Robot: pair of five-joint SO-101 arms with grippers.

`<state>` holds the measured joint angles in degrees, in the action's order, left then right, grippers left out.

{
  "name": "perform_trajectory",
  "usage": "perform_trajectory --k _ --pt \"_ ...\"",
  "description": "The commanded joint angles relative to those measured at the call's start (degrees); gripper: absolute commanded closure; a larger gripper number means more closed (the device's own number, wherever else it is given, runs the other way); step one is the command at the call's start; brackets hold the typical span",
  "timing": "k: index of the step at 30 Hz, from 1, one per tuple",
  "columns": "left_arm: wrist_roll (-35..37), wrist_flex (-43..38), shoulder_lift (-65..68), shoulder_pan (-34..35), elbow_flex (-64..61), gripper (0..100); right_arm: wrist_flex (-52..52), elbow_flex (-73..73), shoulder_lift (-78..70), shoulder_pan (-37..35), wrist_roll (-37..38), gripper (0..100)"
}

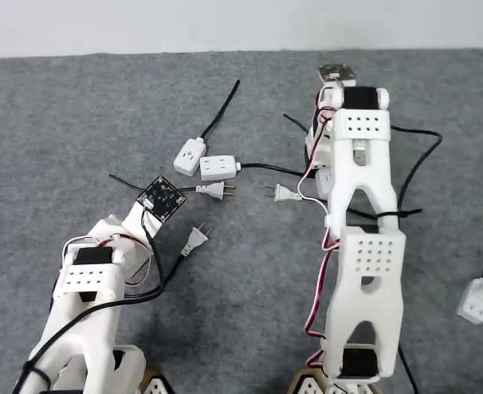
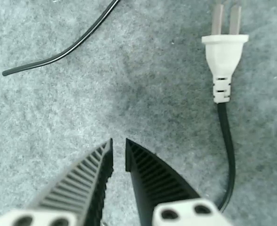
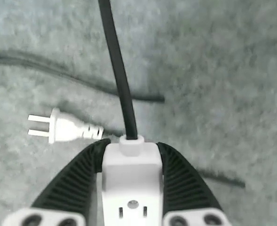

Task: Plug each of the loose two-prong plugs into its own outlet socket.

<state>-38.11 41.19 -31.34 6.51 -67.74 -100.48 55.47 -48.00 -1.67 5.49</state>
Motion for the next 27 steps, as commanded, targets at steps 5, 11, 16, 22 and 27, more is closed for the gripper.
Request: perform_trajectory --k 5,11,16,22,27 --pt "0.88 -1.67 -1.14 1.05 1.54 95 3.30 -22.95 19.91 -0.57 -4.13 99.0" --pt "0.88 -1.67 -1.14 1.14 1.45 95 22.81 -59.16 39.43 -2.24 -4.57 99.0" --pt "0.88 -1.67 -1.14 1.23 1.45 95 36.44 -87.74 59.12 -9.98 -7.65 98.7" --pt "0.88 -1.49 -1.14 1.23 1.36 95 46.02 -101.19 69.49 -14.29 -11.69 98.6" --pt "0.88 -1.49 -1.14 1.23 1.36 95 47.43 -102.07 65.10 -13.14 -11.69 89.4"
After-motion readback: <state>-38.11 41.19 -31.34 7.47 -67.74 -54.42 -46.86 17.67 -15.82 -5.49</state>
